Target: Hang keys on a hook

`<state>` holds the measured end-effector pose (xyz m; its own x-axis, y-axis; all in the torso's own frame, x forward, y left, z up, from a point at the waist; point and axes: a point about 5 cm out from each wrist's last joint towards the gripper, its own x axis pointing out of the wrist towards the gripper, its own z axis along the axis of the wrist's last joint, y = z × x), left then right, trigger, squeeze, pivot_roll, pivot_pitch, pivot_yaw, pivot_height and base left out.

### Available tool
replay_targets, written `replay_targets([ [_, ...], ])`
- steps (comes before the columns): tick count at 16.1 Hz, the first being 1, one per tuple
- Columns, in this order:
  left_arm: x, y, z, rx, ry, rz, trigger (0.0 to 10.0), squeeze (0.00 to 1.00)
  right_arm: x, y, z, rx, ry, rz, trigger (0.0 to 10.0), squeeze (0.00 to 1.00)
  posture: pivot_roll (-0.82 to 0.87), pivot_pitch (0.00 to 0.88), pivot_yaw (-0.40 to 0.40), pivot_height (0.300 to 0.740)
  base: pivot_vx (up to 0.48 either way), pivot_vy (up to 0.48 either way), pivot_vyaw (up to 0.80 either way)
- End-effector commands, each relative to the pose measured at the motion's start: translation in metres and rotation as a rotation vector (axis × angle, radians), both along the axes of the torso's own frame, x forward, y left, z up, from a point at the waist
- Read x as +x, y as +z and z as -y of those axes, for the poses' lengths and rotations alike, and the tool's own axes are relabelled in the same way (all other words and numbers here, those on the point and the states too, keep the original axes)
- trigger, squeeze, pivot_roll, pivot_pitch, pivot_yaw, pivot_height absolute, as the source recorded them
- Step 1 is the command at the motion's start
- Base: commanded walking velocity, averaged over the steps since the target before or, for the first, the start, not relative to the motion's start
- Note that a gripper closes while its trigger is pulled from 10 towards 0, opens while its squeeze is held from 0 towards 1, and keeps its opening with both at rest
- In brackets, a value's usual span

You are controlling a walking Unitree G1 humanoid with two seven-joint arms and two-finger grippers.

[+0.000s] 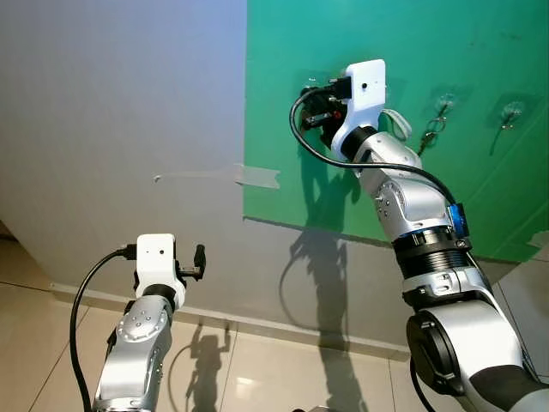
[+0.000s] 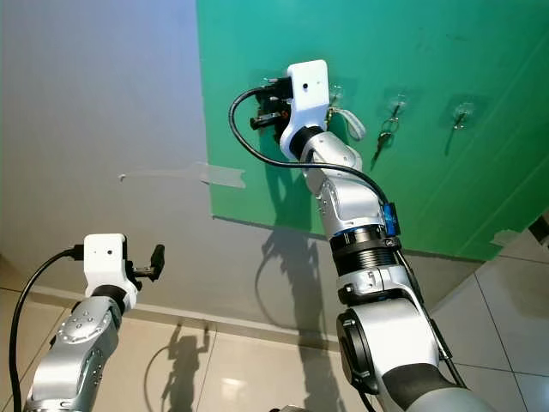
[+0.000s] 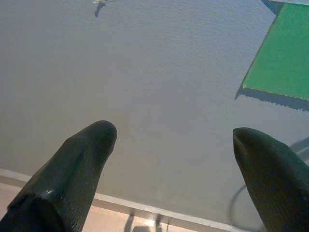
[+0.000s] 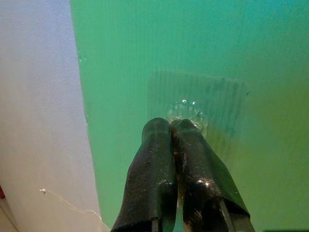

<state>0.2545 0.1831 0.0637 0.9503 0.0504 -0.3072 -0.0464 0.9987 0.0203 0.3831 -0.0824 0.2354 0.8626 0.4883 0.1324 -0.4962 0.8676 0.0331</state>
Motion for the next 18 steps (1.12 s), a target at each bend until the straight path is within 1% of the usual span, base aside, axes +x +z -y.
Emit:
replay_targets([
  [1, 0.0, 0.0, 0.003, -0.002, -0.006, 0.001, 10.0, 0.0, -0.001, 0.012, -0.002, 0.002, 0.009, 0.051, 10.0, 0.0, 0.01, 0.0, -0.088, 0.74, 0.0, 0.0, 0.0],
  [6, -0.002, 0.0, 0.005, -0.003, -0.003, 0.002, 10.0, 0.0, 0.0, 0.014, -0.002, -0.001, 0.023, 0.053, 10.0, 0.0, 0.01, 0.0, -0.093, 0.74, 0.0, 0.0, 0.0],
  [9, -0.003, -0.001, 0.006, -0.002, -0.004, -0.001, 10.0, 0.0, -0.002, 0.008, -0.002, -0.006, 0.026, 0.032, 10.0, 0.0, 0.01, 0.0, -0.095, 0.74, 0.0, 0.0, 0.0],
  [12, -0.003, -0.001, 0.004, -0.001, 0.003, -0.002, 10.0, 0.0, -0.012, -0.001, 0.006, 0.008, 0.005, -0.003, 10.0, 0.0, 0.01, 0.0, -0.095, 0.74, 0.0, 0.0, 0.0],
  [15, -0.002, -0.001, 0.002, 0.001, 0.004, -0.003, 10.0, 0.0, -0.02, 0.002, 0.009, 0.005, 0.01, 0.008, 10.0, 0.0, 0.0, 0.0, -0.087, 0.74, 0.0, 0.0, 0.0],
  [18, 0.0, -0.001, 0.004, -0.002, -0.006, -0.003, 10.0, 0.0, -0.021, 0.01, 0.013, -0.006, -0.016, 0.057, 10.0, 0.0, -0.01, 0.0, -0.082, 0.74, 0.0, 0.0, 0.0],
])
